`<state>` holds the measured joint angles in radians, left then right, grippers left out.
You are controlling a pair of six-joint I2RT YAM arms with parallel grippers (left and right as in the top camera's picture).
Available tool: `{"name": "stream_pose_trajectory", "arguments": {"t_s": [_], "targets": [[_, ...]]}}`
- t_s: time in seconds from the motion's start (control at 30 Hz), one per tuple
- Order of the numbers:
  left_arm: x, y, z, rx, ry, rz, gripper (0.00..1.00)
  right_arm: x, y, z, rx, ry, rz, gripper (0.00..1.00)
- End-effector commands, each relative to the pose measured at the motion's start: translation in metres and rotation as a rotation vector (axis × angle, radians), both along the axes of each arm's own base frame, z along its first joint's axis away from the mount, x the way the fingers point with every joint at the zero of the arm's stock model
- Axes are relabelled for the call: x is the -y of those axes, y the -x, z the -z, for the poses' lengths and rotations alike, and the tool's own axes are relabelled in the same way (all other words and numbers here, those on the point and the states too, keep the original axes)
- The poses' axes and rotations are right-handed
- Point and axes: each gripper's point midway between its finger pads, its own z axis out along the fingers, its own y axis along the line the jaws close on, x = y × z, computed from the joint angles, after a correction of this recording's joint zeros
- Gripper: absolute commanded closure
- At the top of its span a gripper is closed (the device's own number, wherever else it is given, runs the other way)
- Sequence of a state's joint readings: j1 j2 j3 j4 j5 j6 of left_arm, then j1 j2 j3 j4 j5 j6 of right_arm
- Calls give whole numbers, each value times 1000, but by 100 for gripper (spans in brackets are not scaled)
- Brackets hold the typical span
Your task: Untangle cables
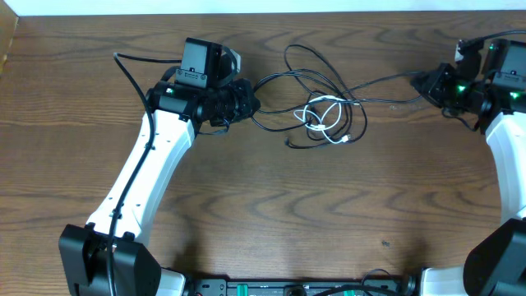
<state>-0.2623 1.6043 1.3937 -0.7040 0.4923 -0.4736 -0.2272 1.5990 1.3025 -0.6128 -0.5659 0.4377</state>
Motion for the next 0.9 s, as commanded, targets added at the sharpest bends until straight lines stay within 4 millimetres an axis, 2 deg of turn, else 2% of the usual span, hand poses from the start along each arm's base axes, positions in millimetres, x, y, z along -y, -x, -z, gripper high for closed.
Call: {"name": "stream_pose_trajectory", "arguments": {"t_s": [0.0,0.2,0.37,0.43,0.57,0.6,0.77,0.87], "targets": [[-9,-2,-6,24,-28,-21,92,27,2,-3,2,90,73,99],[-9,-2,-6,23,-28,-21,92,25,10,3,-19,124,26,99],[-10,0,-5,17,-33,-15,92,42,20,17,-98,212,87,98],[-10,1,-4,19,-39,-6,92,46,24,21,-120,231,101,94],[-10,3,-3,8,-42,-5,92,45,28,23,-140,230,98,58],[-10,4,-2,5,-43,-5,92,43,28,23,-141,225,94,51],[-11,6,-1,-3,-49,1,92,28,30,25,-150,222,46,30],[-11,6,-1,-3,-51,4,92,10,30,25,-138,222,-17,19]]}}
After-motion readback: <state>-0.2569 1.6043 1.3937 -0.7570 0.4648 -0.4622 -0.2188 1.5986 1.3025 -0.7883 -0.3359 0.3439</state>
